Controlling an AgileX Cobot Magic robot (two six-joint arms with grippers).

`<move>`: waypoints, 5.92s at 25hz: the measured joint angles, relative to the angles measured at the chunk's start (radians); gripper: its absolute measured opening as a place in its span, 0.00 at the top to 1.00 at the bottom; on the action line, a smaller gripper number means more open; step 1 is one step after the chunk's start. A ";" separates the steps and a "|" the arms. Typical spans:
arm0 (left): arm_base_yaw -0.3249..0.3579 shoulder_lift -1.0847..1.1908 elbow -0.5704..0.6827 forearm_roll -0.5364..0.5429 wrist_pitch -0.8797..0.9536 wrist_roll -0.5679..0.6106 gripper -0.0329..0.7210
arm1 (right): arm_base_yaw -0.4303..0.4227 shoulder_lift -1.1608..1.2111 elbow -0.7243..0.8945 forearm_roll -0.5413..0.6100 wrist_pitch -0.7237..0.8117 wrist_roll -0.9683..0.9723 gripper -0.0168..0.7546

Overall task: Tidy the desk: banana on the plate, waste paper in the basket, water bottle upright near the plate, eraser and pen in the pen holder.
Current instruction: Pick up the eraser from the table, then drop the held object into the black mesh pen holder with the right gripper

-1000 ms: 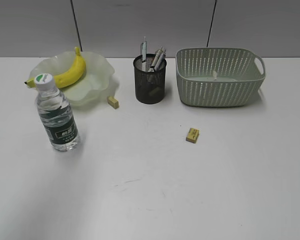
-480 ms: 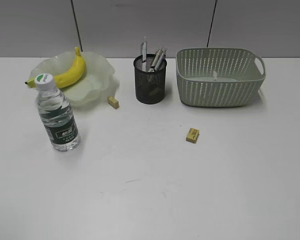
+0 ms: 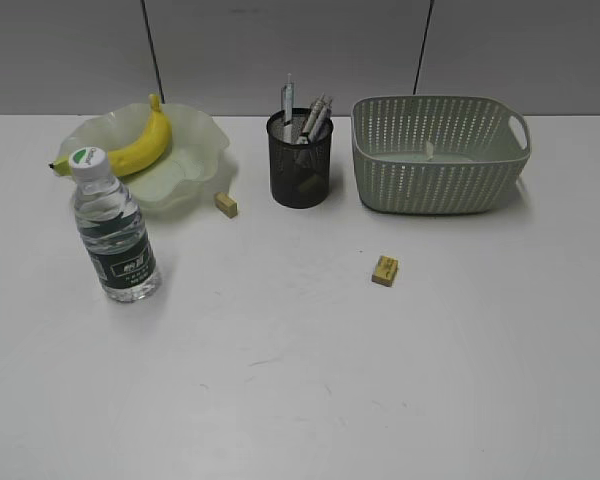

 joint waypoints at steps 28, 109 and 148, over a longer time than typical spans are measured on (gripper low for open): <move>0.000 0.000 0.009 0.009 -0.013 0.000 0.51 | 0.176 1.622 -0.538 0.301 -0.827 -0.454 0.34; 0.000 0.000 0.009 0.021 -0.013 0.000 0.52 | 0.137 2.193 -1.225 0.410 -0.690 -0.454 0.82; 0.000 0.000 0.009 0.021 -0.013 0.000 0.52 | -0.015 2.135 -1.225 0.389 -0.645 -0.304 0.70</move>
